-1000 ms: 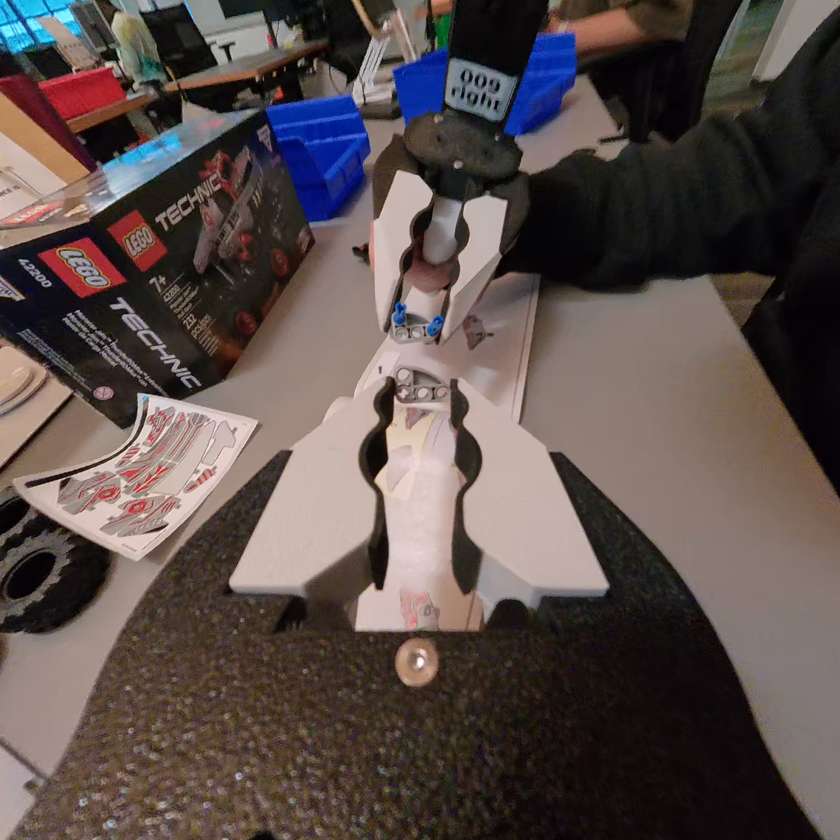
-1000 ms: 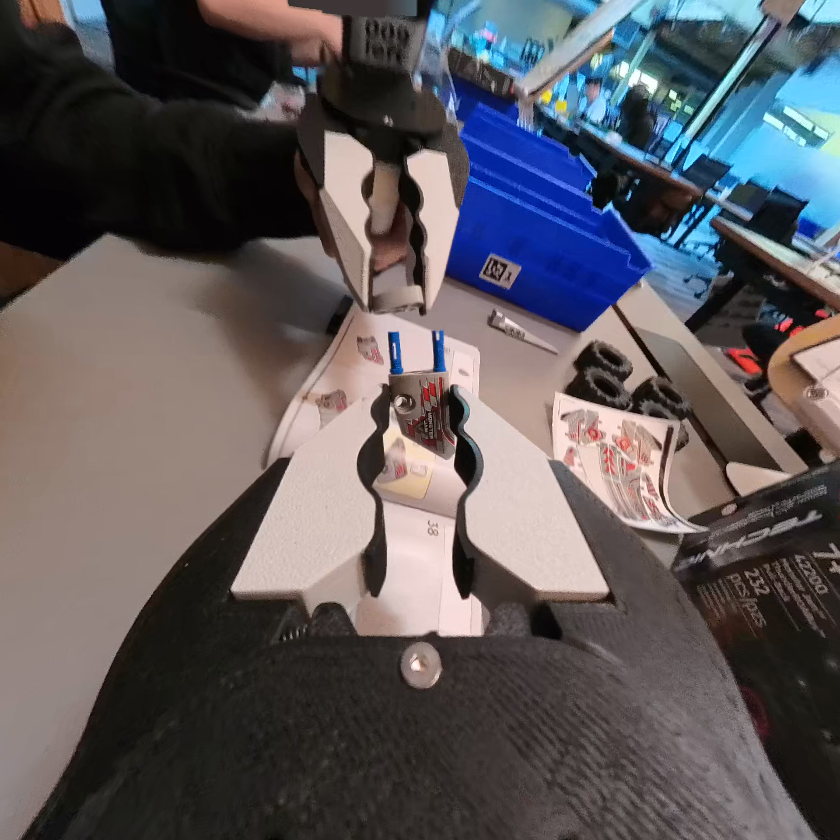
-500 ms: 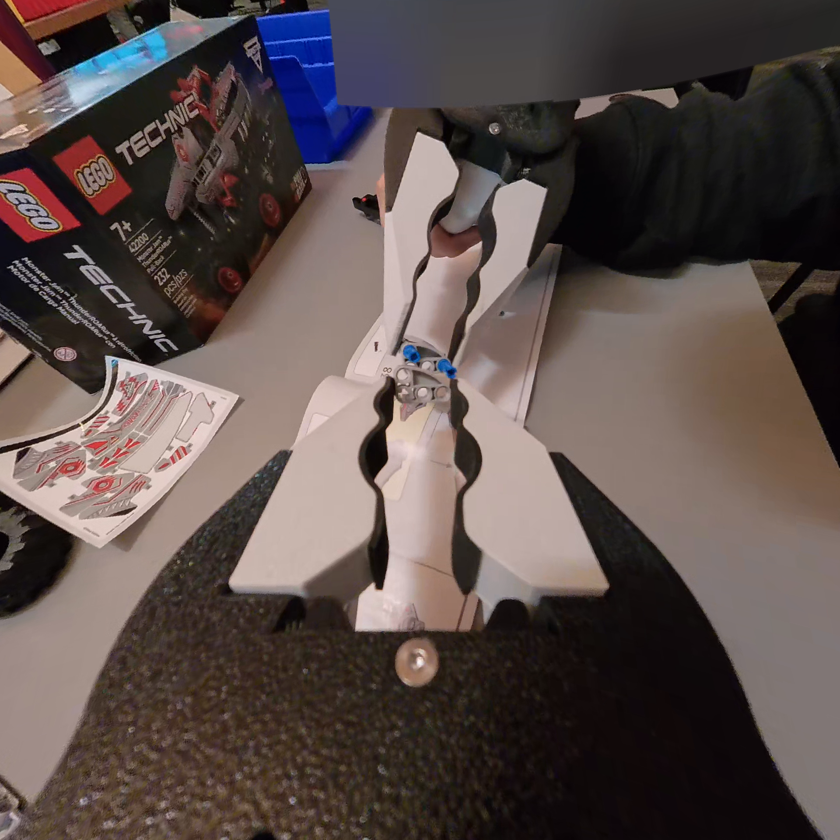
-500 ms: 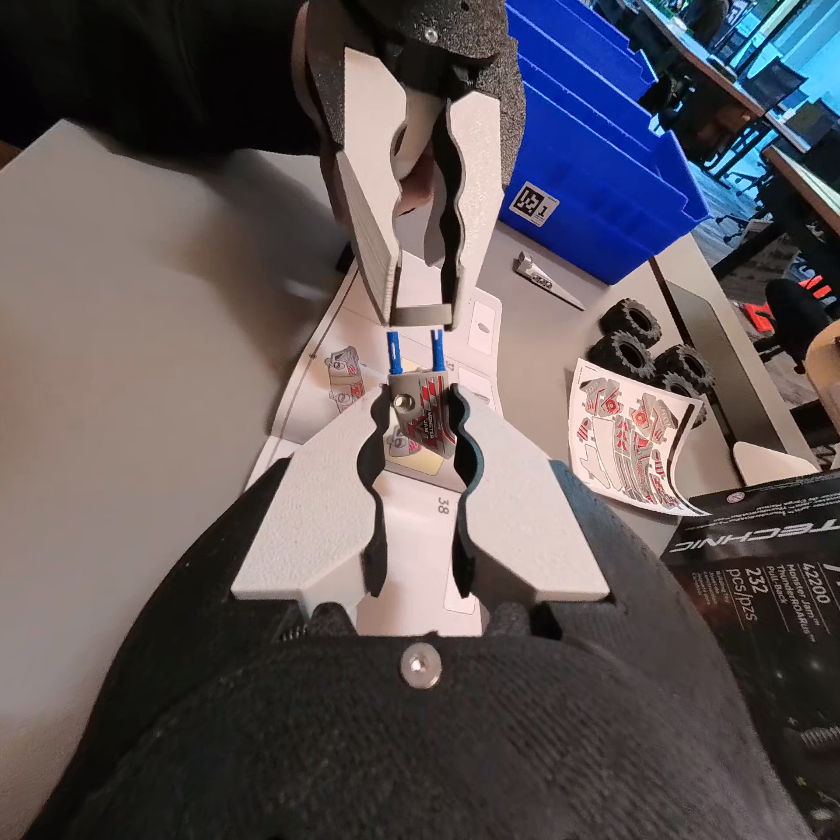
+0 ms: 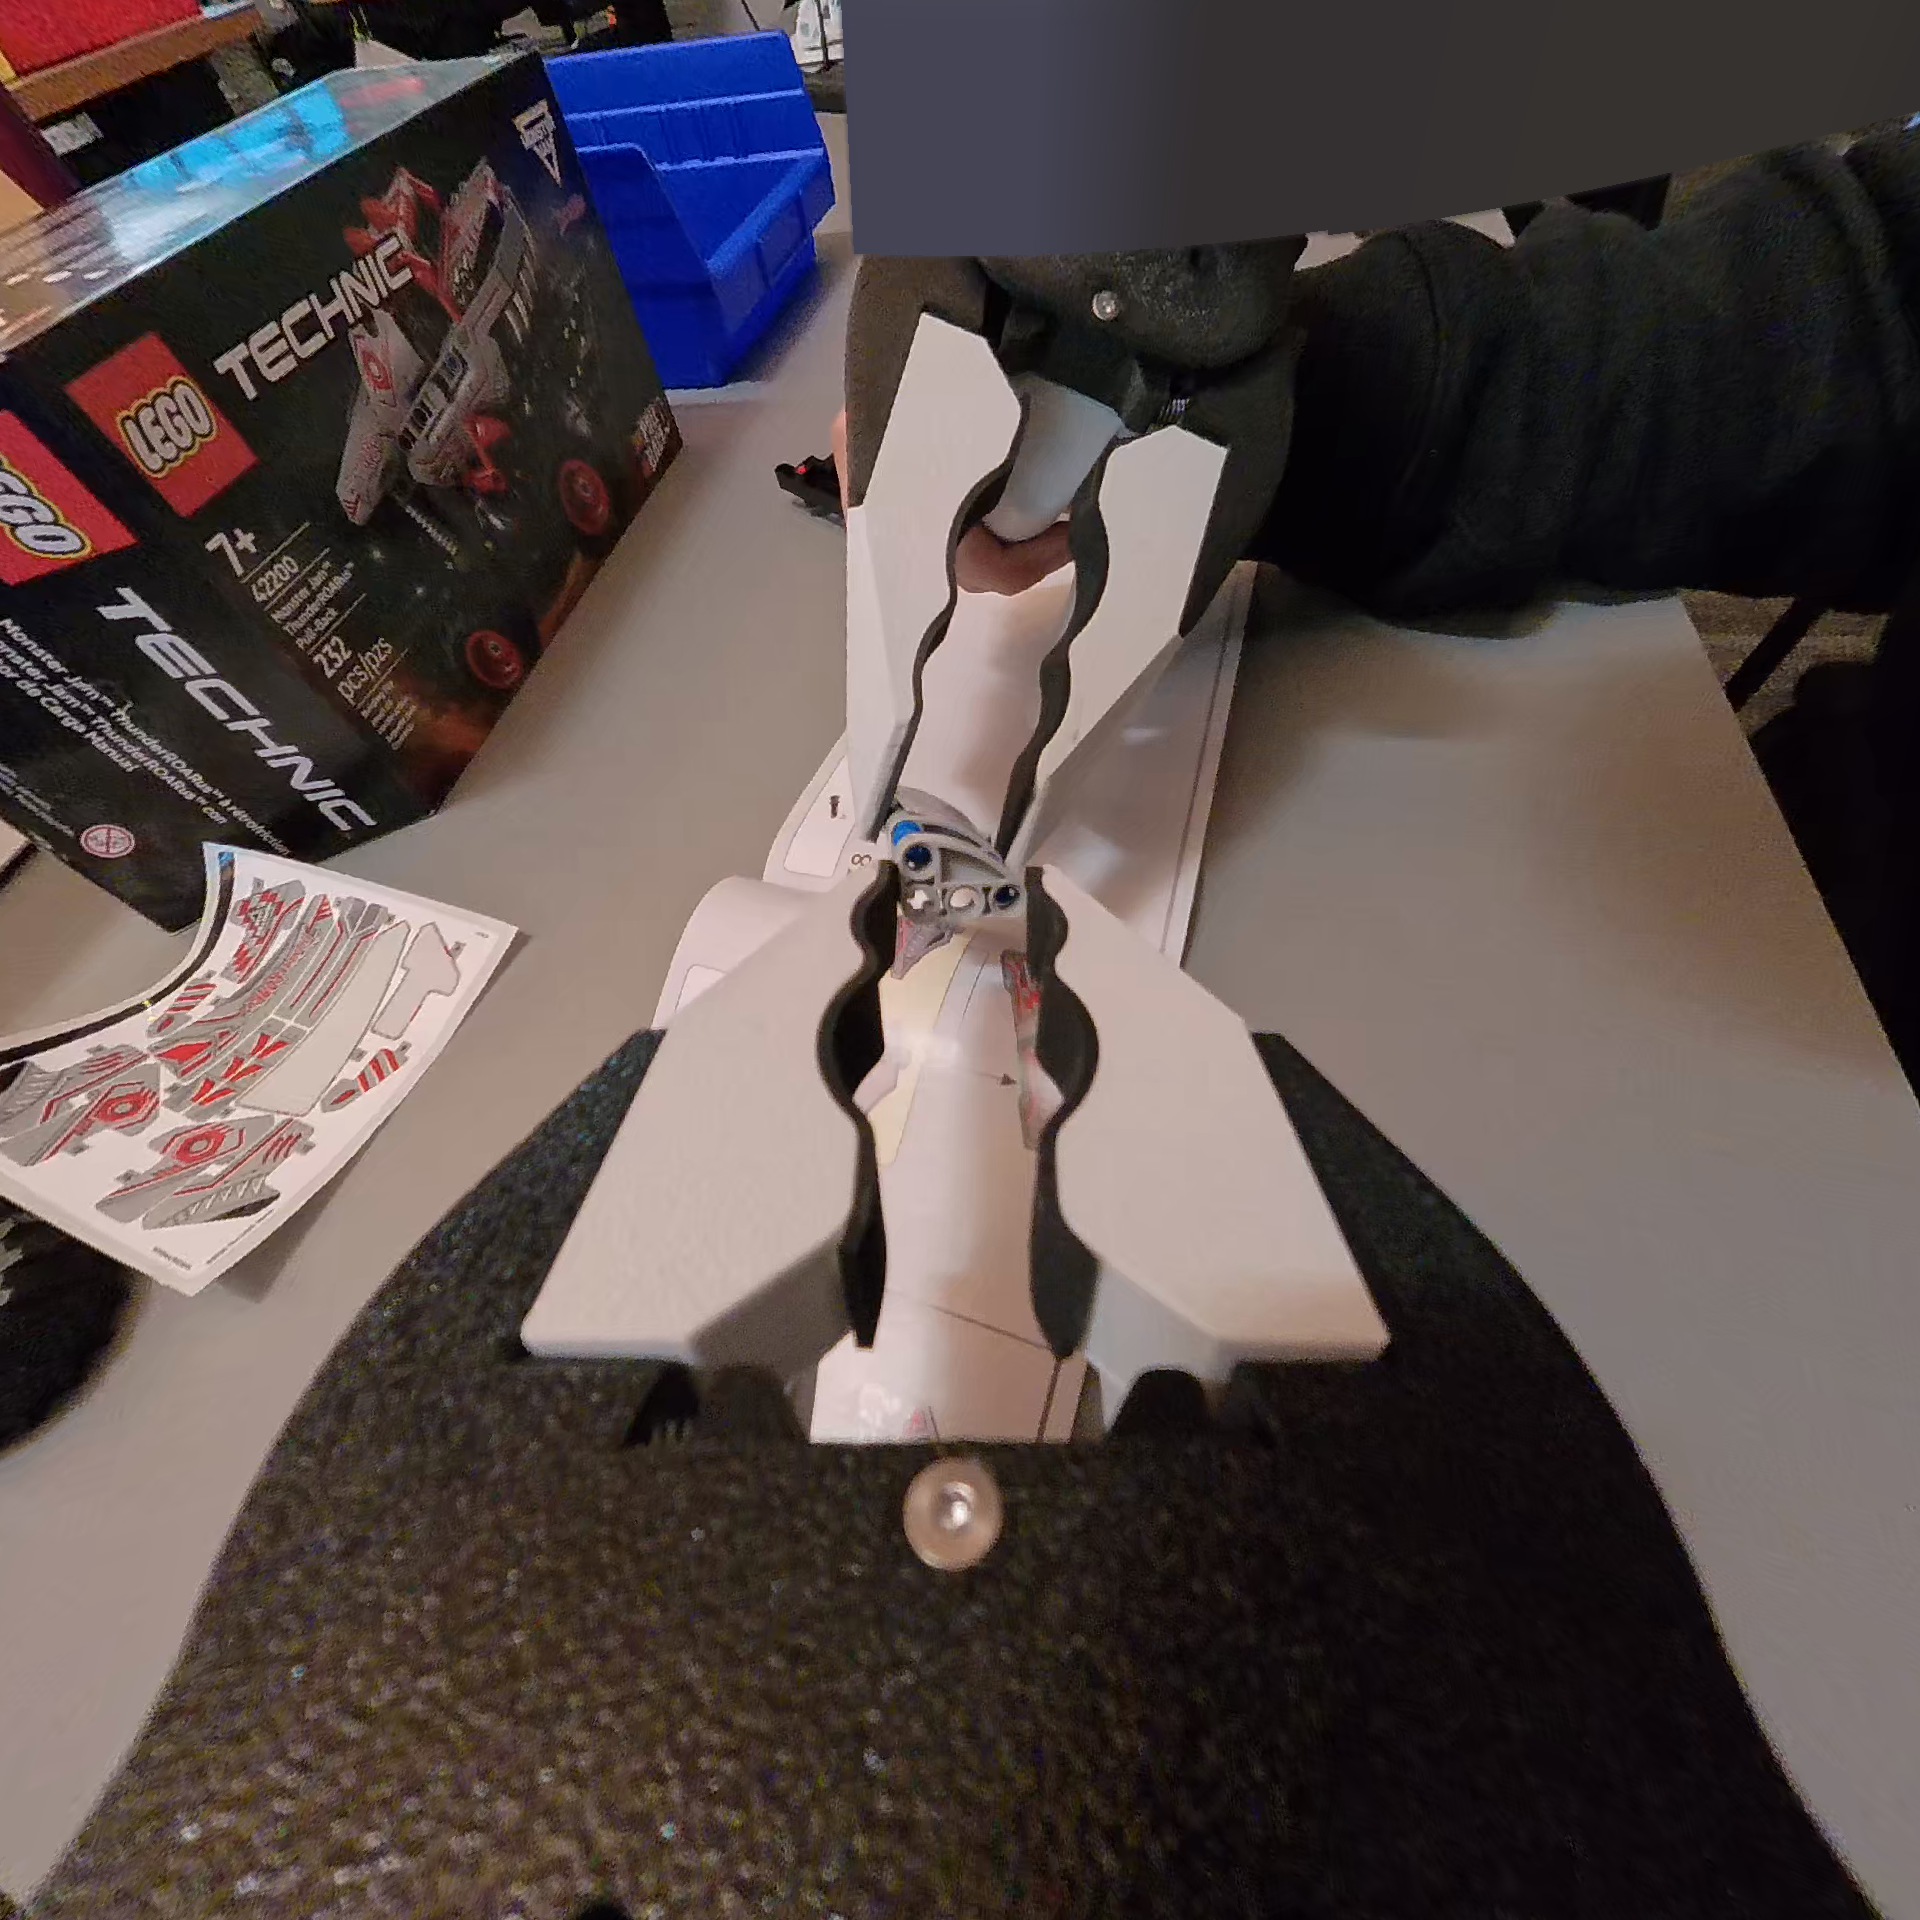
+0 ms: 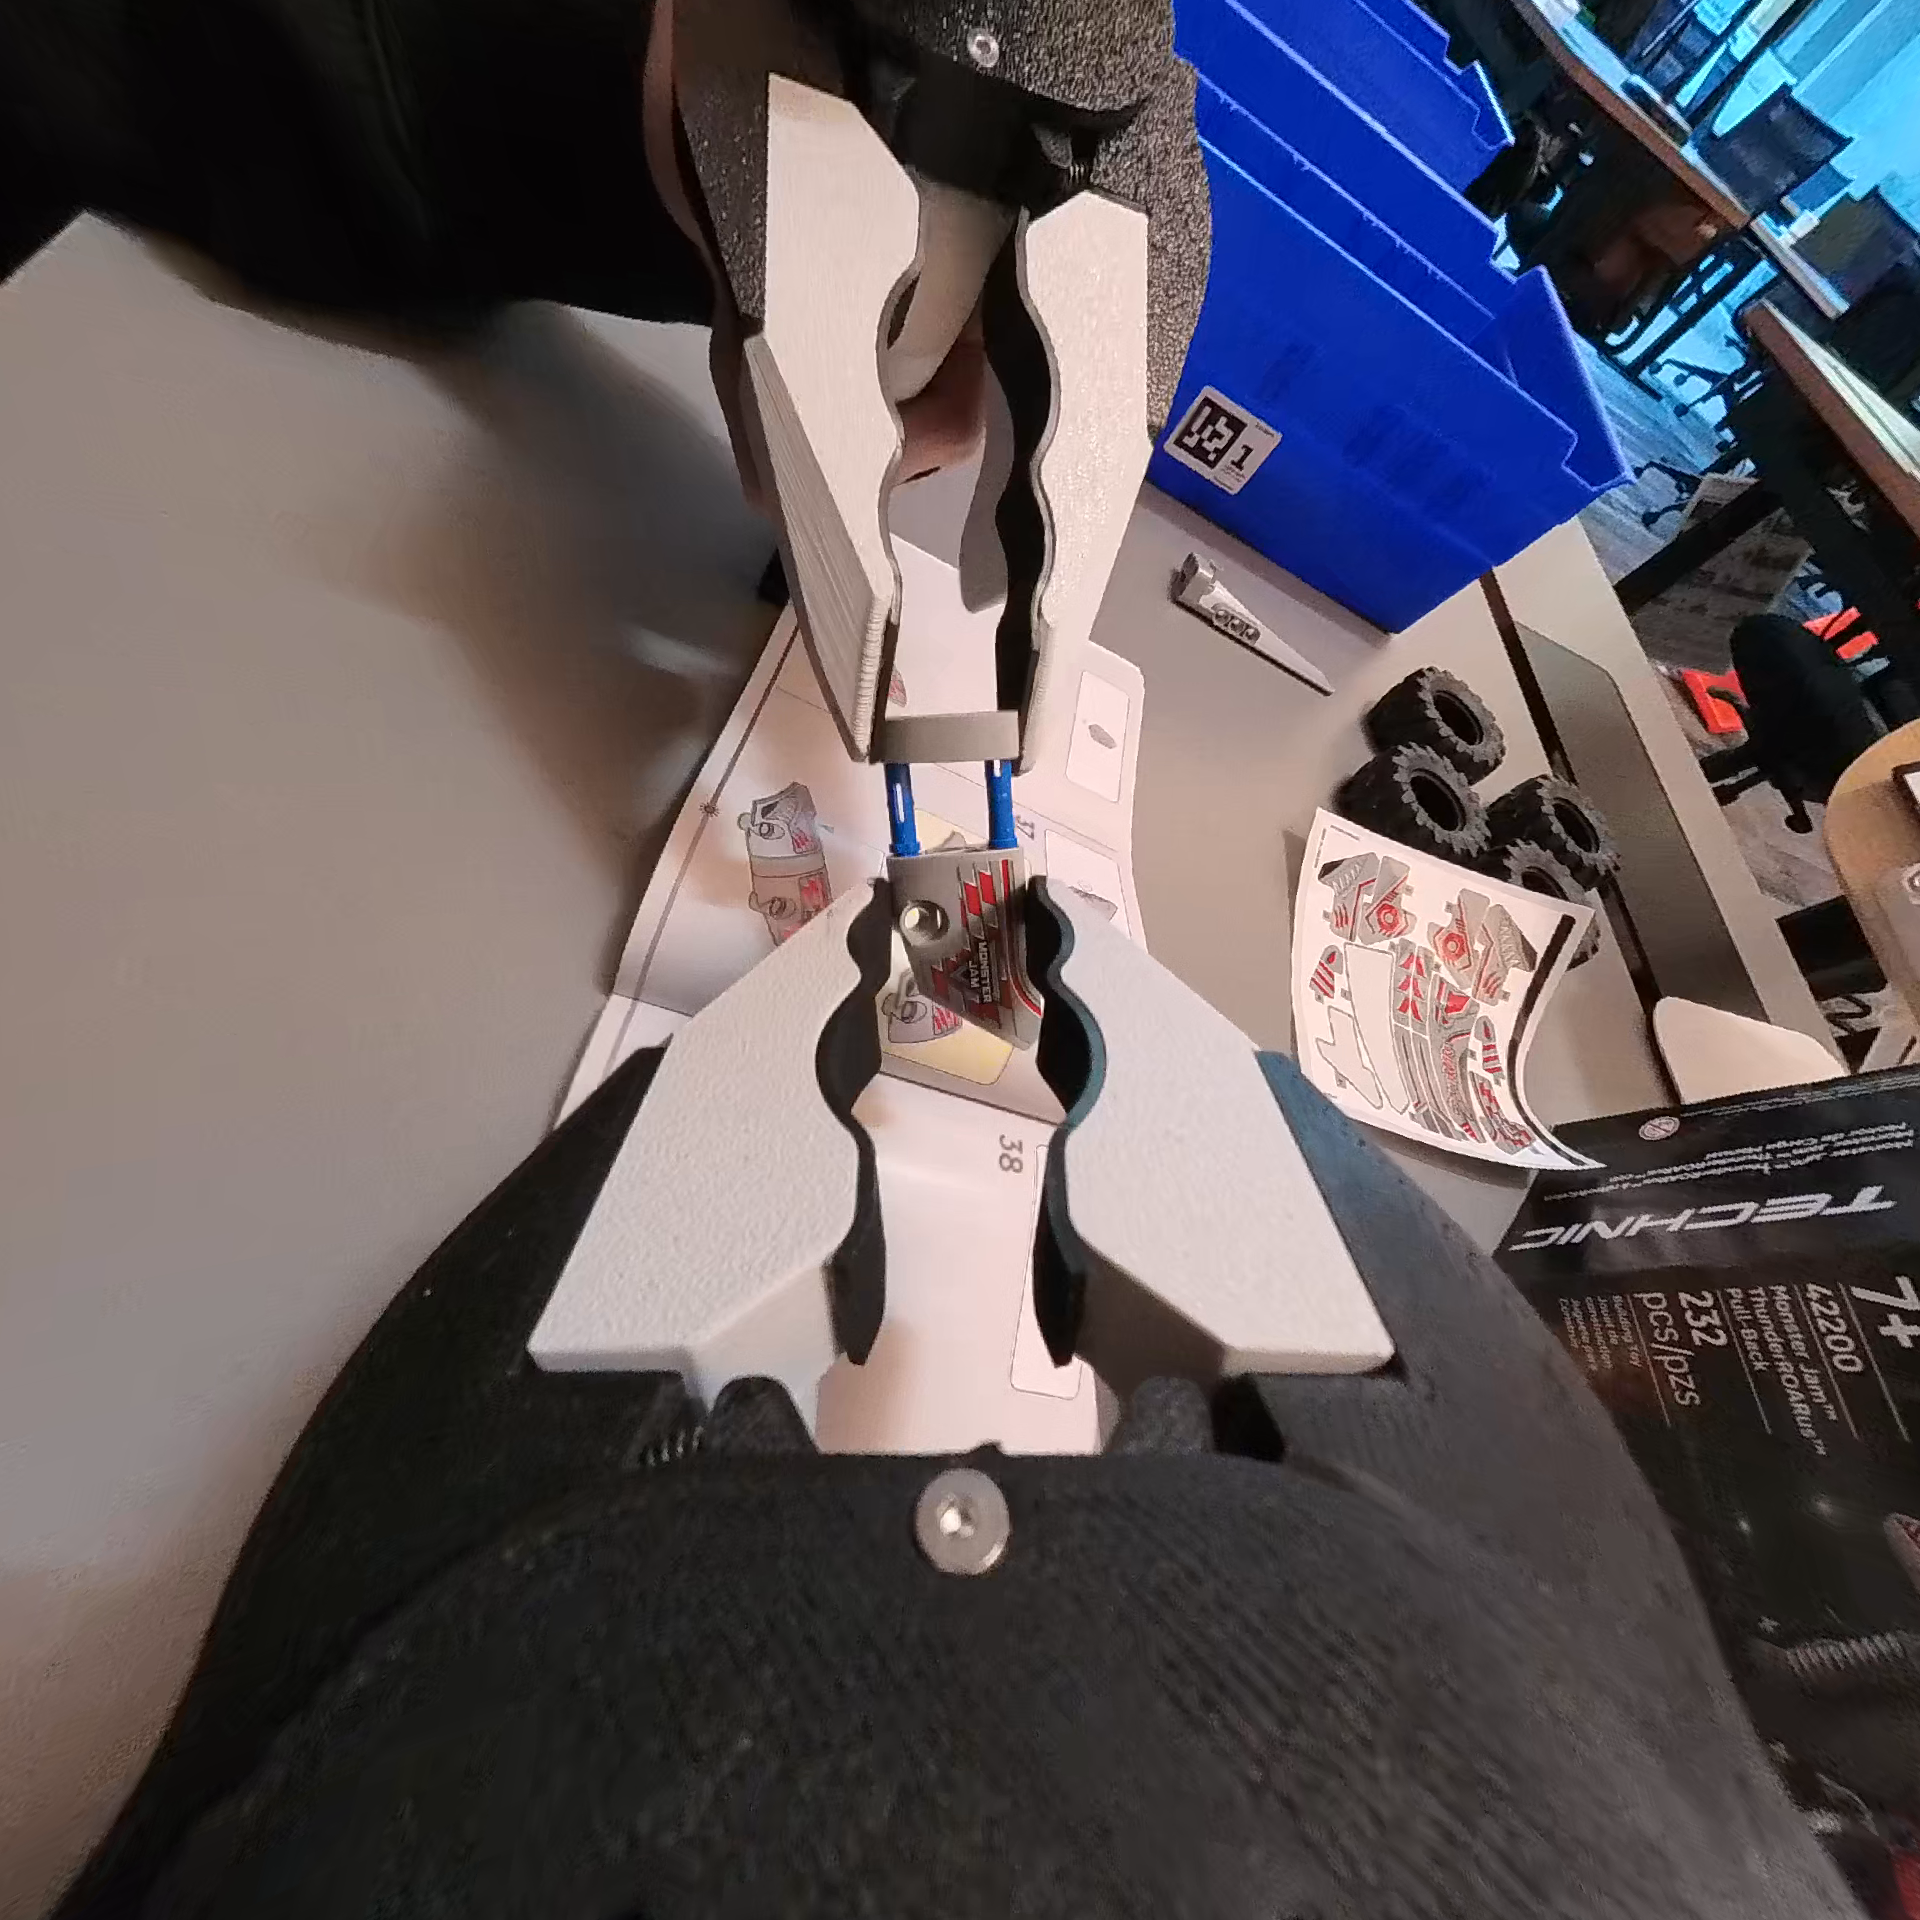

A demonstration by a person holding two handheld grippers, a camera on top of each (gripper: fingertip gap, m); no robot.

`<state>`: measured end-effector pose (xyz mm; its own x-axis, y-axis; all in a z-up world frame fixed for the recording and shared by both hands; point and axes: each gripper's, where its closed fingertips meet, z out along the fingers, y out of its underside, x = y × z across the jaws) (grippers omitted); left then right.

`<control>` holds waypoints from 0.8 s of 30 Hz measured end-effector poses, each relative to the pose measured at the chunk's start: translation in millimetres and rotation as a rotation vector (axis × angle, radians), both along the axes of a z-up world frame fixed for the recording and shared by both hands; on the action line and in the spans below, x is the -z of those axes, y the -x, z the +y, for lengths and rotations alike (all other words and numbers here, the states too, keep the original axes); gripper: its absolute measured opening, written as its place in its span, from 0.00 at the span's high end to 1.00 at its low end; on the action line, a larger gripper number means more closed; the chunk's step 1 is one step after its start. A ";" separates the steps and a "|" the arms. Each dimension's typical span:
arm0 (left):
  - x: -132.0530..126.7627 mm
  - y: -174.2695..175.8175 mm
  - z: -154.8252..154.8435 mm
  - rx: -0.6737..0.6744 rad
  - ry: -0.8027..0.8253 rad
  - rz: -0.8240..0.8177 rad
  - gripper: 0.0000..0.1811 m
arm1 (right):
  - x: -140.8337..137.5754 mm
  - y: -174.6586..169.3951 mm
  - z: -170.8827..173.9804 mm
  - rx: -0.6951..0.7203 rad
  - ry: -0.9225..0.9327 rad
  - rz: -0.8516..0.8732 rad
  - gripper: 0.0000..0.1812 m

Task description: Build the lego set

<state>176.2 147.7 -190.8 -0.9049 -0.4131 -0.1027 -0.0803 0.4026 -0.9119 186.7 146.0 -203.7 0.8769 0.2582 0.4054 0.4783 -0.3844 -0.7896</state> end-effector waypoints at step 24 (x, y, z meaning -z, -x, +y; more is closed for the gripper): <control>2.2 -8.1 6.8 -0.063 0.035 0.063 0.88 | 1.2 -7.2 4.9 0.099 0.044 -0.024 0.87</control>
<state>184.3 154.6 -193.0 -0.8814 -0.4714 -0.0304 -0.1624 0.3628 -0.9176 194.0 150.8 -204.9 0.8894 0.1883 0.4165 0.4543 -0.4649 -0.7599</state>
